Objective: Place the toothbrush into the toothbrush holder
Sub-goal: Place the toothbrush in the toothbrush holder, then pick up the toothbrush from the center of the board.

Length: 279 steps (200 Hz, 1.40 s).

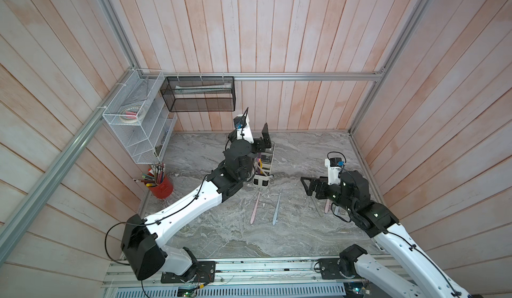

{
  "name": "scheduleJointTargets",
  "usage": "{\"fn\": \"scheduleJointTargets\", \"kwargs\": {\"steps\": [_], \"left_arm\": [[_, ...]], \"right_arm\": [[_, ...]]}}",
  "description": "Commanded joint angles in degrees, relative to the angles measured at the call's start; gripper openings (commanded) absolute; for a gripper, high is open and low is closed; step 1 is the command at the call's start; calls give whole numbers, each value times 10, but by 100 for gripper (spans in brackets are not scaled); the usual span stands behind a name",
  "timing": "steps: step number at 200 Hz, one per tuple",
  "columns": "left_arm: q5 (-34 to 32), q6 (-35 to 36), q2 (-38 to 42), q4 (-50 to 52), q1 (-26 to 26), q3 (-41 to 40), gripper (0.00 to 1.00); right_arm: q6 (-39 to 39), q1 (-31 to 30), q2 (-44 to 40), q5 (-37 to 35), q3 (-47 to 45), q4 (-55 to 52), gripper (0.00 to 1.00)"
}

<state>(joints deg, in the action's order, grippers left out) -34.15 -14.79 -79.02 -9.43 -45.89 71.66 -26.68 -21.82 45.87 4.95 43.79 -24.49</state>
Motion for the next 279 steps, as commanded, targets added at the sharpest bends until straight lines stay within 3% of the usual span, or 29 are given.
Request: {"fn": "scheduleJointTargets", "kwargs": {"steps": [1,37,94,130,175,198,230,256,279], "left_arm": [[-30,-114,36,179,-4,-35,98],[-26,-248,94,322,-16,-99,99],[-17,-348,123,442,-23,-162,100],[1,-390,122,479,-24,-184,100],[1,-399,98,484,-24,-197,100],[14,-399,81,468,-24,-205,100],[22,-392,74,438,-24,-228,100],[31,-379,70,412,-24,-236,100],[29,-371,57,414,-24,-228,100]], "right_arm": [[-5,87,25,55,-12,-79,98],[-24,88,114,-96,36,-109,98],[-50,110,211,-233,132,-192,98],[-57,189,226,-190,128,-206,98],[-35,249,247,-210,132,-234,95],[-18,255,272,-201,103,-216,81],[-11,255,302,-171,95,-222,79],[-16,253,305,-131,74,-206,71],[-35,230,309,-146,39,-195,71]]}}
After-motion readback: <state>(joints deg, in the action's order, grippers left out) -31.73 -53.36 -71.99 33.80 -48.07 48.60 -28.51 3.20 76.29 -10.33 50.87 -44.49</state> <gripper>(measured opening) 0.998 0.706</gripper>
